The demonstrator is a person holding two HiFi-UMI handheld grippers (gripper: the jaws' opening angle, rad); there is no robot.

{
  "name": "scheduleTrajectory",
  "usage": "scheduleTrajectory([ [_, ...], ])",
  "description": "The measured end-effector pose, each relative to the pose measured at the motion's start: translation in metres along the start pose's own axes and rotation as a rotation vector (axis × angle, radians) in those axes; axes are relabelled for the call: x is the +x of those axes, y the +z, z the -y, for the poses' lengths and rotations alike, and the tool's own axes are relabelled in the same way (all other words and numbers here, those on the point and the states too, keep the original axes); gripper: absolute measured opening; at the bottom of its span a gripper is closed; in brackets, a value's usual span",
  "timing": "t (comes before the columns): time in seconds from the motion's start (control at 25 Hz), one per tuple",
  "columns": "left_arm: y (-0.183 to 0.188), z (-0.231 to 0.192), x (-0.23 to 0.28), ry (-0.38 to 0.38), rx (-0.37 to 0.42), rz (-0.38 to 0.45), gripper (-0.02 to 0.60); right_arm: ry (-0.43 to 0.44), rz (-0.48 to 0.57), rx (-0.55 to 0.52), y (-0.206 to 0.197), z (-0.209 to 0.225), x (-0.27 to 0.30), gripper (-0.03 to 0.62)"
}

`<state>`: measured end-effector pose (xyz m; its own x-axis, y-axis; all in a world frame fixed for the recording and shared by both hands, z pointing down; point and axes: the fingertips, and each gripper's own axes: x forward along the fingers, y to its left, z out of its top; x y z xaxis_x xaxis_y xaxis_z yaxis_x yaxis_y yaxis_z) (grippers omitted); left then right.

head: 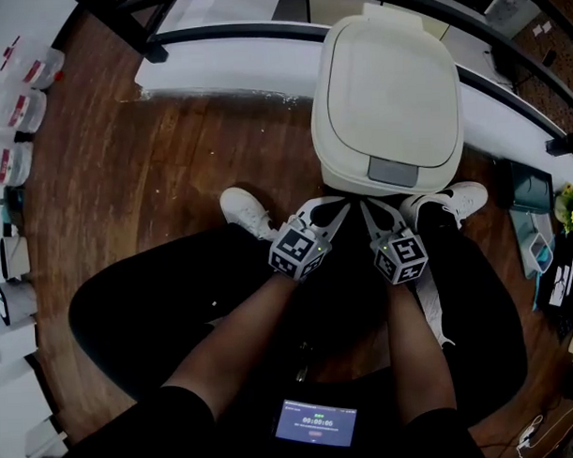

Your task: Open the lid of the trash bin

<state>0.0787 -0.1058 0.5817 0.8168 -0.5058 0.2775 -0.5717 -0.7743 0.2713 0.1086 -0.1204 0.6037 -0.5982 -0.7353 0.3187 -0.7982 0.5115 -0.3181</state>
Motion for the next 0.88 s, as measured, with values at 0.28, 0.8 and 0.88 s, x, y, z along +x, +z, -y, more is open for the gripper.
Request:
scheduleTrajectory([
  [0.28,-0.005,-0.002,0.011,-0.003,-0.022,0.024,0.040,-0.056,-0.076,0.049,-0.045,0.022,0.023,0.020],
  [0.8,-0.008,-0.017,0.025,0.017,-0.047,0.031,0.040,-0.153,-0.114,0.068,-0.063,0.054,0.055,0.015],
  [0.88,-0.010,-0.017,0.025,0.014,-0.047,0.022,0.040,-0.173,-0.145,0.065,-0.070,0.059,0.057,0.015],
])
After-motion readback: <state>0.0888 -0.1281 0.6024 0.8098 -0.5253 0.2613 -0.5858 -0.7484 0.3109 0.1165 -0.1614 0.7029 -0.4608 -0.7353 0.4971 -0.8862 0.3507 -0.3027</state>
